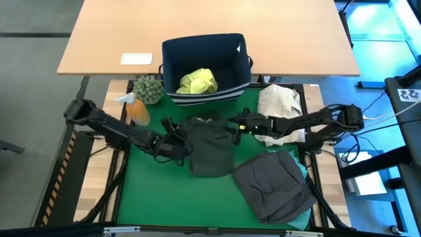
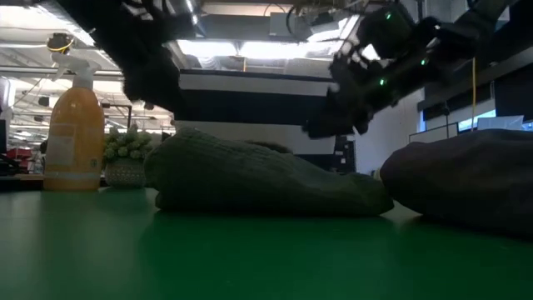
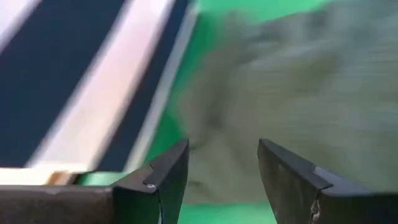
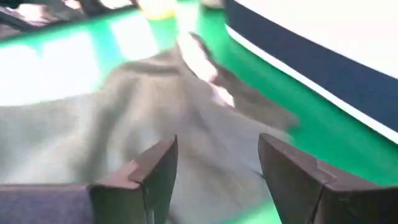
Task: Fold laundry
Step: Fold the green polo shirt
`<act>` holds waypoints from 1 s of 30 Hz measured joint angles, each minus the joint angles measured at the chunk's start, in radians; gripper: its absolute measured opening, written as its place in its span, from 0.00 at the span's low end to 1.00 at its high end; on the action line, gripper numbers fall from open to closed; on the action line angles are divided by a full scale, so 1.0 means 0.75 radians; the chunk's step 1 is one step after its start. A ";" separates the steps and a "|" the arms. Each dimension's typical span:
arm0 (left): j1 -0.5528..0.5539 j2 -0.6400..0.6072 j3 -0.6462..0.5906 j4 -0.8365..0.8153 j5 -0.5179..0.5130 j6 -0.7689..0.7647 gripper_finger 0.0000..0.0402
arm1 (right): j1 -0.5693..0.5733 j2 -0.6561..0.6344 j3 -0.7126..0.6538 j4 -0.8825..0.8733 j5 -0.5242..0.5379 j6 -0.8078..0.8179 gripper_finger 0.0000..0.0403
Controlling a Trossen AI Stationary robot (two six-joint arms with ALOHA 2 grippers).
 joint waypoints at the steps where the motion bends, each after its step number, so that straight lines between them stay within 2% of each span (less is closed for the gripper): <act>1: -0.028 0.000 0.000 0.025 0.036 0.005 0.46 | 0.014 -0.015 0.000 0.004 -0.042 0.000 0.55; 6: -0.167 0.051 0.000 0.206 0.174 0.021 0.43 | 0.170 -0.011 0.000 0.097 -0.208 0.001 0.55; 9: -0.225 0.091 0.000 0.346 0.188 0.014 0.41 | 0.288 0.033 0.001 0.153 -0.202 0.004 0.55; 13: -0.262 0.154 0.000 0.540 0.189 0.013 0.40 | 0.414 0.126 0.038 0.185 -0.121 0.043 0.52; 16: -0.267 0.209 0.001 0.632 0.196 0.014 0.40 | 0.469 0.218 0.098 0.184 -0.097 0.045 0.45; 20: -0.261 0.301 0.001 0.622 0.257 -0.029 0.40 | 0.488 0.337 0.200 0.094 -0.099 0.073 0.31; 26: -0.289 0.353 0.000 0.527 0.569 -0.205 0.40 | 0.485 0.461 0.342 -0.245 -0.089 0.103 0.12; 30: -0.359 0.342 0.000 0.468 0.636 -0.323 0.40 | 0.485 0.492 0.402 -0.399 -0.090 0.111 0.02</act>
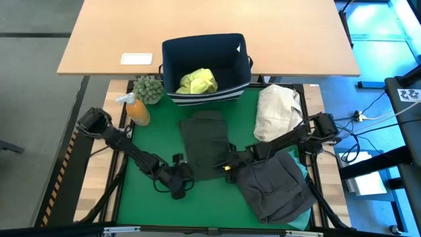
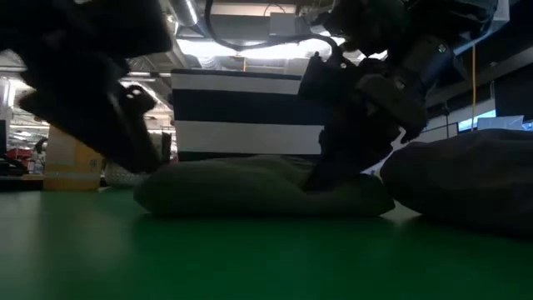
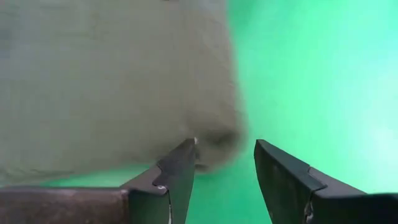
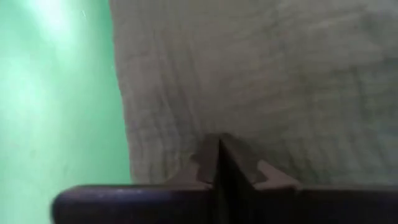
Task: Fold laundry
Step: Fold the green polo shirt
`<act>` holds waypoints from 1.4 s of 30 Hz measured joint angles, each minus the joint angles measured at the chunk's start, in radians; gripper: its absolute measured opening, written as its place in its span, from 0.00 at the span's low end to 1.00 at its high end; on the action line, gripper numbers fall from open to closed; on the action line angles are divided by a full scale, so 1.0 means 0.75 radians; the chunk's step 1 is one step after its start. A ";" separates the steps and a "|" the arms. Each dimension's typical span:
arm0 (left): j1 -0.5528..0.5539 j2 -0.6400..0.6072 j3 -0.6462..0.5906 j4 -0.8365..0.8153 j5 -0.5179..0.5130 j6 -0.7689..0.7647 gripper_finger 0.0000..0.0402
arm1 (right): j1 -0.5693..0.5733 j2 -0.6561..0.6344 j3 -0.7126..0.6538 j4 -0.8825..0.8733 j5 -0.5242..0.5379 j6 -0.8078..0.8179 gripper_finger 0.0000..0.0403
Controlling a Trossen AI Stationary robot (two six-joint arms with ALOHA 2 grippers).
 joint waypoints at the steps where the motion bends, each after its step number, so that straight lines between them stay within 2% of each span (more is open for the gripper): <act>1: -0.023 -0.001 0.001 0.006 0.004 -0.011 0.40 | 0.000 0.002 0.005 -0.003 -0.003 -0.001 0.01; 5: -0.106 -0.001 0.001 -0.021 0.022 -0.070 0.40 | 0.001 0.002 0.020 0.006 -0.062 -0.001 0.03; 8: -0.158 -0.010 0.001 -0.026 -0.033 -0.102 0.40 | 0.002 0.002 0.036 0.007 -0.104 0.002 0.03; 10: -0.188 -0.029 0.002 -0.023 -0.144 -0.109 0.40 | 0.002 0.002 0.041 0.009 -0.111 0.003 0.03; 15: -0.225 -0.059 0.034 -0.020 -0.558 -0.035 0.40 | 0.002 0.002 0.041 0.014 -0.115 0.003 0.01; 18: -0.194 -0.060 0.043 -0.019 -0.674 0.037 0.40 | 0.002 0.002 0.041 0.014 -0.115 0.003 0.01; 21: -0.117 -0.058 0.042 -0.020 -0.654 0.045 0.39 | 0.002 0.002 0.041 0.015 -0.115 0.003 0.01; 24: -0.038 -0.034 0.042 -0.025 -0.547 0.046 0.39 | 0.002 0.002 0.041 0.016 -0.115 0.003 0.01; 28: 0.026 0.005 0.042 -0.040 -0.293 0.074 0.39 | 0.001 0.002 0.041 0.017 -0.115 0.003 0.01; 30: 0.040 0.008 0.042 -0.125 -0.123 0.092 0.39 | 0.001 0.002 0.041 0.017 -0.115 0.003 0.01; 33: 0.025 0.001 0.042 -0.334 -0.017 -0.047 0.39 | 0.001 0.002 0.041 0.009 -0.114 -0.001 0.01; 38: -0.048 -0.007 0.143 -0.781 -0.039 -0.294 0.39 | 0.001 0.002 0.041 0.008 -0.114 -0.002 0.01; 40: -0.076 -0.007 0.203 -0.872 -0.130 -0.321 0.39 | 0.000 0.002 0.041 0.008 -0.114 -0.002 0.01; 42: -0.094 -0.007 0.263 -0.863 -0.285 -0.305 0.39 | 0.000 0.002 0.041 0.008 -0.114 -0.002 0.01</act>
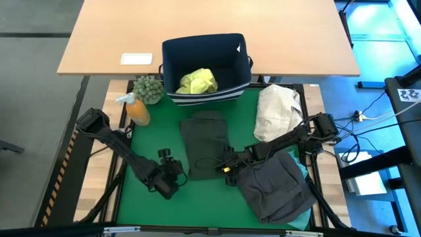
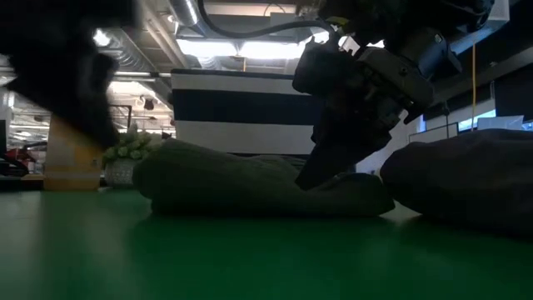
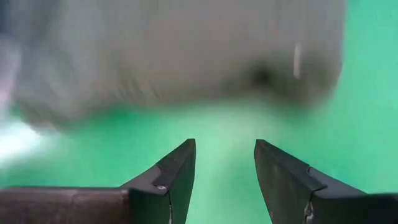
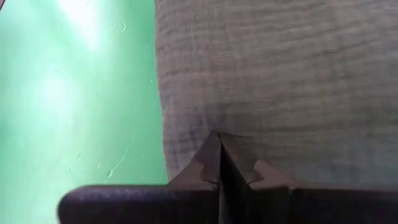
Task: Fold laundry
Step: Fold the green polo shirt
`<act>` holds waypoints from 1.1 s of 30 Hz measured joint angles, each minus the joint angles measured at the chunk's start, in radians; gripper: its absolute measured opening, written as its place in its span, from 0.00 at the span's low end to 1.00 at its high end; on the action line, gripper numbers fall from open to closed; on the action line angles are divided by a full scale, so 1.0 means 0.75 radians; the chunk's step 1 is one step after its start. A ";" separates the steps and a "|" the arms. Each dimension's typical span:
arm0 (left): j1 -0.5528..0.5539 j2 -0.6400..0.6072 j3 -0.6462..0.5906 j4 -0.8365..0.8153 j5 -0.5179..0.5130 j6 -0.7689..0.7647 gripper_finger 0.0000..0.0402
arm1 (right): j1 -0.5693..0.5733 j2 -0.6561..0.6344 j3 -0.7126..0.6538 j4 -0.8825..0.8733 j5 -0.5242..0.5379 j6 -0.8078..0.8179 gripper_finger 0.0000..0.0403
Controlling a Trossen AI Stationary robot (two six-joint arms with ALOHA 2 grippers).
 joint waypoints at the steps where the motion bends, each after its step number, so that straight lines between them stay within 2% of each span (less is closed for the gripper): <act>1: -0.007 -0.001 0.026 0.015 -0.090 0.024 0.39 | 0.000 -0.001 0.000 0.000 0.000 0.000 0.01; 3: -0.013 -0.002 0.056 0.100 -0.228 0.109 0.39 | 0.000 -0.001 0.000 0.000 0.000 -0.001 0.01; 5: -0.002 -0.002 0.061 0.204 -0.278 0.207 0.40 | 0.000 -0.001 0.000 0.000 0.000 -0.001 0.01; 10: 0.054 0.027 0.033 0.369 -0.252 0.271 0.40 | 0.000 -0.001 -0.001 0.000 0.000 -0.001 0.01; 14: 0.081 0.098 0.011 0.373 -0.146 0.270 0.40 | 0.000 -0.001 -0.001 -0.001 0.001 -0.001 0.01; 19: 0.065 0.138 0.009 0.223 0.038 0.173 0.40 | 0.000 -0.001 -0.001 -0.001 0.001 -0.001 0.01; 24: 0.007 0.115 0.017 -0.078 0.062 -0.085 0.40 | 0.000 -0.001 -0.001 -0.002 0.001 -0.001 0.01; 26: -0.017 0.106 0.036 -0.122 0.027 -0.142 0.40 | 0.001 -0.001 -0.001 -0.002 0.001 -0.001 0.01; 29: -0.042 0.105 0.081 -0.116 -0.099 -0.144 0.40 | 0.001 -0.001 -0.001 -0.002 0.001 -0.001 0.01; 33: -0.042 0.104 0.104 0.066 -0.255 -0.002 0.40 | 0.001 -0.001 -0.001 -0.002 0.001 -0.001 0.01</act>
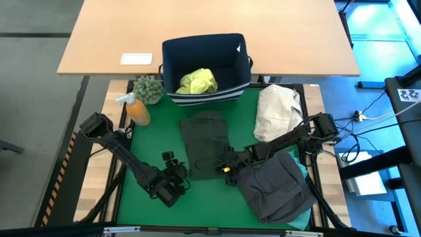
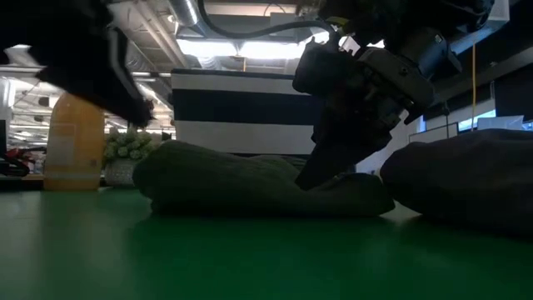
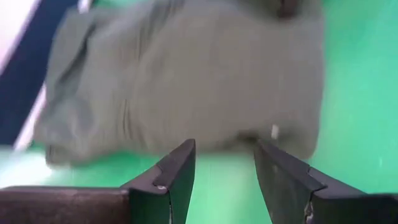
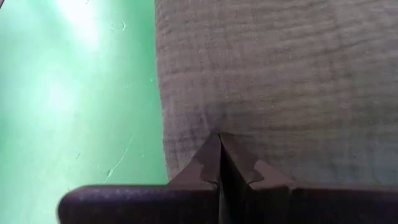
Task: Fold laundry
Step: Fold the green polo shirt
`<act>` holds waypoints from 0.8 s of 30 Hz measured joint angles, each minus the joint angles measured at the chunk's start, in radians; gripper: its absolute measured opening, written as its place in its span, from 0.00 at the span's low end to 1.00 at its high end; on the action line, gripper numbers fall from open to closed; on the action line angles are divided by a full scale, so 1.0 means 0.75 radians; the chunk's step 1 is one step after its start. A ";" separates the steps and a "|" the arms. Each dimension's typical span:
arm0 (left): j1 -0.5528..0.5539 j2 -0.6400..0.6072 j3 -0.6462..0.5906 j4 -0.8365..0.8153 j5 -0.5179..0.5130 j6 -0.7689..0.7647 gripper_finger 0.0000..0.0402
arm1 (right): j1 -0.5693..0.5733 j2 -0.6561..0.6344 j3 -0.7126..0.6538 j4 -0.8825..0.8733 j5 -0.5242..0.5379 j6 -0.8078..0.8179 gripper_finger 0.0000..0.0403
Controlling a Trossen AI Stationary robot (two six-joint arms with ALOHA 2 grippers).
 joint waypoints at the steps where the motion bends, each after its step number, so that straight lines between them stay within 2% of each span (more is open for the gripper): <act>1: 0.003 0.000 -0.001 0.046 -0.028 0.038 0.40 | 0.000 0.000 0.000 0.000 0.000 0.000 0.01; 5: 0.036 0.042 0.000 0.214 -0.050 0.132 0.40 | 0.000 0.000 0.000 0.001 0.000 0.000 0.01; 10: 0.066 0.136 -0.002 0.229 0.090 0.148 0.40 | 0.000 -0.001 0.000 0.000 0.000 0.000 0.01; 13: 0.070 0.168 -0.002 0.102 0.243 0.071 0.40 | 0.001 -0.001 0.000 -0.008 -0.009 0.000 0.01; 16: 0.053 0.163 -0.003 -0.060 0.312 -0.072 0.40 | 0.001 -0.001 0.000 -0.010 -0.015 0.000 0.01; 20: -0.005 0.121 -0.003 -0.216 0.330 -0.217 0.40 | 0.001 -0.001 0.000 -0.009 -0.017 0.001 0.01; 24: -0.058 0.067 -0.003 -0.219 0.269 -0.278 0.40 | 0.001 -0.001 -0.001 -0.009 -0.023 0.000 0.01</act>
